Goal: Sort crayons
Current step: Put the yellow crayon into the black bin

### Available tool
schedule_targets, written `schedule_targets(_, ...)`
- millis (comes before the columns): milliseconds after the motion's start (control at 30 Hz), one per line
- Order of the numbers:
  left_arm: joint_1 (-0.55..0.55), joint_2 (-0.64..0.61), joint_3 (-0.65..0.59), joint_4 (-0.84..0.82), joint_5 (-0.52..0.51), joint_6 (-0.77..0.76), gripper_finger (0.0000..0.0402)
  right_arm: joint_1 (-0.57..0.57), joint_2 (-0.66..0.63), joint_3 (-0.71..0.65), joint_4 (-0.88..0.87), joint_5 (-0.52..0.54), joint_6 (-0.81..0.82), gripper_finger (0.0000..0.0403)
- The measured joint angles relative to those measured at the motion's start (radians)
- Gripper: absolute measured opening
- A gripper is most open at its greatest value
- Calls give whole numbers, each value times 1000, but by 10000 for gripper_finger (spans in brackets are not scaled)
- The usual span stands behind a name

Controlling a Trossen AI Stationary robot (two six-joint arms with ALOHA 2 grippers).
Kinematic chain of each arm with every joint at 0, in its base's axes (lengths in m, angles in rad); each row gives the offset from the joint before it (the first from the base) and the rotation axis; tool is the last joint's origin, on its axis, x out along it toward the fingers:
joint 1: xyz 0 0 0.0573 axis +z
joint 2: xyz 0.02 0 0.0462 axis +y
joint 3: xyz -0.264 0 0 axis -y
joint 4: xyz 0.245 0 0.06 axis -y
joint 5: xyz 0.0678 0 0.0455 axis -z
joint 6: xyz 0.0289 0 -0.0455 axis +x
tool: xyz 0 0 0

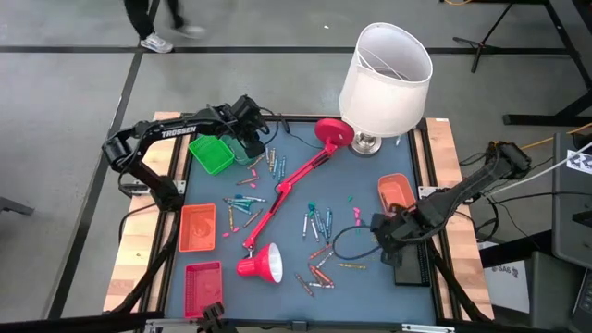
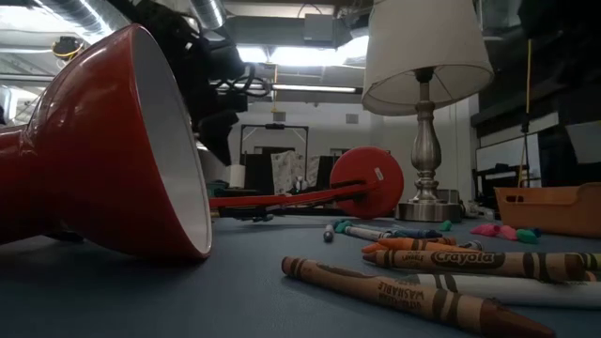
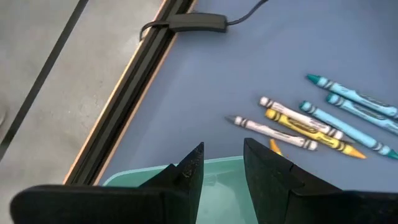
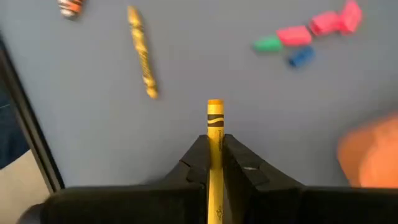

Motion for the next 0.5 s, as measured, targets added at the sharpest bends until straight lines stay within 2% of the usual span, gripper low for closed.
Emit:
schedule_targets(267, -37, 0, 0, 0, 0, 0, 98, 0, -79, 0, -97, -5, 297, 26)
schedule_targets(500, -58, 0, 0, 0, 0, 0, 98, 0, -81, 0, -115, -6, 258, 26)
